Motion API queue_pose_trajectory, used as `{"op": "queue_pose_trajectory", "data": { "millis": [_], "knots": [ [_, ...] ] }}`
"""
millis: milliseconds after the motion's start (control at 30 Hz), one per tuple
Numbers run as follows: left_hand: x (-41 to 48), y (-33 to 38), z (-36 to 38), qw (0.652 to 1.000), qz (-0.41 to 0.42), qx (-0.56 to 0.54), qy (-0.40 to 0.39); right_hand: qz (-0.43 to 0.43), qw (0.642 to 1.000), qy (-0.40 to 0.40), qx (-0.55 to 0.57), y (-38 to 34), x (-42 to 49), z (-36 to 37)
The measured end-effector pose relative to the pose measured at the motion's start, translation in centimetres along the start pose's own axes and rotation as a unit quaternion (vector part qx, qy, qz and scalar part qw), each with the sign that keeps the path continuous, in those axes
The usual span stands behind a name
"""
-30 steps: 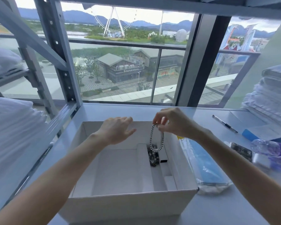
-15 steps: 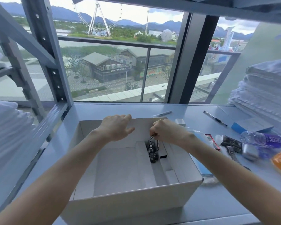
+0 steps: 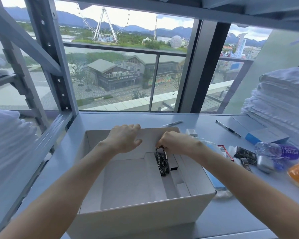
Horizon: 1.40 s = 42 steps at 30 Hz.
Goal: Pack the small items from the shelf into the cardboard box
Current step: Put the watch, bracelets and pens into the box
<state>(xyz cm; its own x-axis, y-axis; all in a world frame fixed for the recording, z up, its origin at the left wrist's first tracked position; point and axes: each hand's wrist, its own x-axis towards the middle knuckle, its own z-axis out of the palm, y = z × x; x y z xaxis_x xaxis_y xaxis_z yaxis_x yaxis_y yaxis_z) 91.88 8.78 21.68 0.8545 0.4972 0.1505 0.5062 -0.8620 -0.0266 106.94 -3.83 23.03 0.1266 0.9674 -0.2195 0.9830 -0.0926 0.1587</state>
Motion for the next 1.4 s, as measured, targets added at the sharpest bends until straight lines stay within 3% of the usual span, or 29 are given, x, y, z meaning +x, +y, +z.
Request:
{"op": "queue_pose_trajectory", "data": {
  "millis": [367,567,800,900,1067,1400],
  "knots": [
    [0.0,-0.2,-0.1,1.000,0.003,-0.008,-0.005,-0.003,0.997,-0.027,-0.070,-0.1,0.2,0.4],
    [0.0,-0.3,0.0,1.000,0.004,-0.013,-0.005,0.036,0.994,-0.041,-0.097,-0.3,0.3,0.8],
    [-0.4,0.0,-0.1,1.000,0.003,-0.018,0.003,0.013,0.994,0.099,0.039,0.2,-0.7,0.3],
    [-0.4,-0.1,-0.2,1.000,0.001,-0.021,0.009,-0.002,0.972,0.203,0.119,0.5,-2.7,0.7],
    [-0.1,1.1,-0.1,0.997,0.034,-0.062,0.039,-0.048,0.923,0.303,0.232,1.8,-7.9,1.7],
    [3.4,11.7,-1.4,0.978,0.152,-0.109,0.089,0.106,0.916,0.281,0.267,9.7,-17.4,6.2]
  ]
}}
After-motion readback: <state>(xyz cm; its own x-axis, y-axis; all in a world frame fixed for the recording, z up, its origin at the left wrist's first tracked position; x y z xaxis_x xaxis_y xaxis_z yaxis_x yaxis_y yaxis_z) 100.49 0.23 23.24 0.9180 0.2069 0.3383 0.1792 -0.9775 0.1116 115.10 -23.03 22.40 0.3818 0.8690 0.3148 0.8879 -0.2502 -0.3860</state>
